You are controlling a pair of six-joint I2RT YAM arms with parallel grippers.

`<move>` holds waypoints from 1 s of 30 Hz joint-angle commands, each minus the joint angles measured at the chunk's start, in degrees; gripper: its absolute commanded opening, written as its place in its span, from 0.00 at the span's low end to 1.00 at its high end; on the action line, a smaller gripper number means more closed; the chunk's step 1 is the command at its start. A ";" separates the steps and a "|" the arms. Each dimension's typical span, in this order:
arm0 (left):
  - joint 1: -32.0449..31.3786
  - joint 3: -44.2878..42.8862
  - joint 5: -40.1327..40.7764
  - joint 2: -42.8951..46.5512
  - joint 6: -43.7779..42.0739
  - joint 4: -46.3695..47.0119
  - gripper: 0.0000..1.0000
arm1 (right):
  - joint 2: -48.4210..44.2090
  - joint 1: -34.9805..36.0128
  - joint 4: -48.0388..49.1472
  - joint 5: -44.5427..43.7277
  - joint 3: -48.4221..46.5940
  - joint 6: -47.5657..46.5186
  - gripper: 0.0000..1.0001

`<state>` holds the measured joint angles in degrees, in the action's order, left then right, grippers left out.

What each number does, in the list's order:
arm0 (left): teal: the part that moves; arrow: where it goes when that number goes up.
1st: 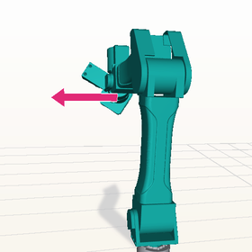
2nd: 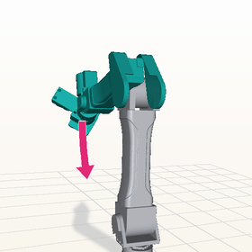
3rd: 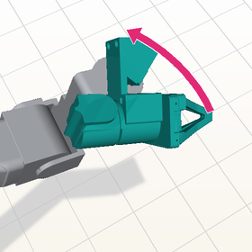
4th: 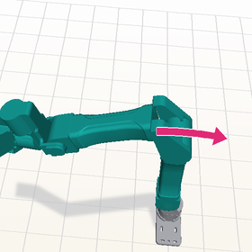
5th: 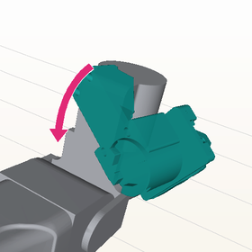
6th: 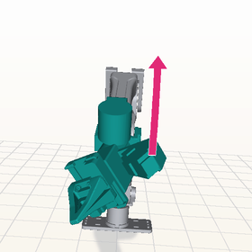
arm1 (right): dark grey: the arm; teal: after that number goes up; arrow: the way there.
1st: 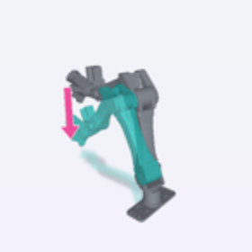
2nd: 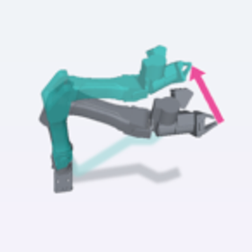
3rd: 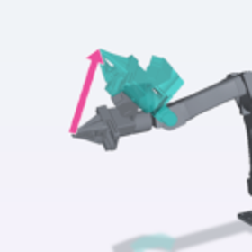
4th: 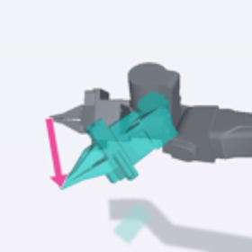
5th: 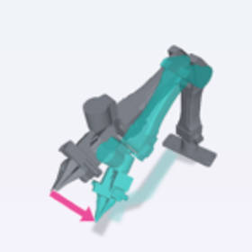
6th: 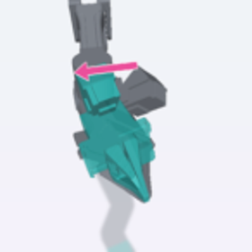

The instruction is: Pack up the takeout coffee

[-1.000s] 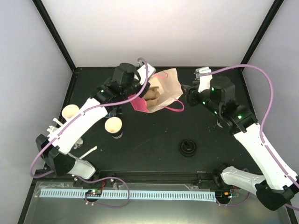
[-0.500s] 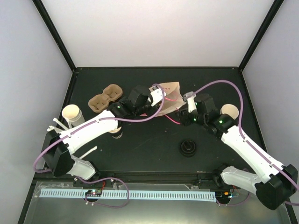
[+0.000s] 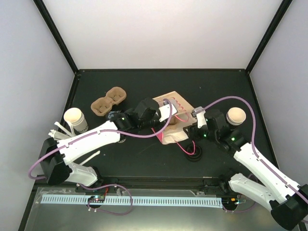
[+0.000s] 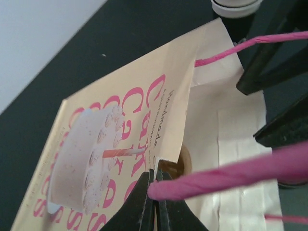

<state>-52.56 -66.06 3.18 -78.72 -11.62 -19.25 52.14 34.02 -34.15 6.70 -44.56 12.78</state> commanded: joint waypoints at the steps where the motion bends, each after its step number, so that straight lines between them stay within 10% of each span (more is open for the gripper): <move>1: -0.71 0.64 -0.86 0.93 3.29 -3.91 0.02 | -5.01 0.64 4.66 3.57 3.53 1.43 0.59; 30: -0.80 4.71 -5.26 2.26 16.56 7.63 0.01 | 12.72 3.23 29.92 -7.54 9.07 50.67 0.61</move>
<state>-53.34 -61.28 -0.67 -77.97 3.25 -15.00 61.30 36.95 -7.46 0.23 -33.15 58.15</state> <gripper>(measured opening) 0.023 0.621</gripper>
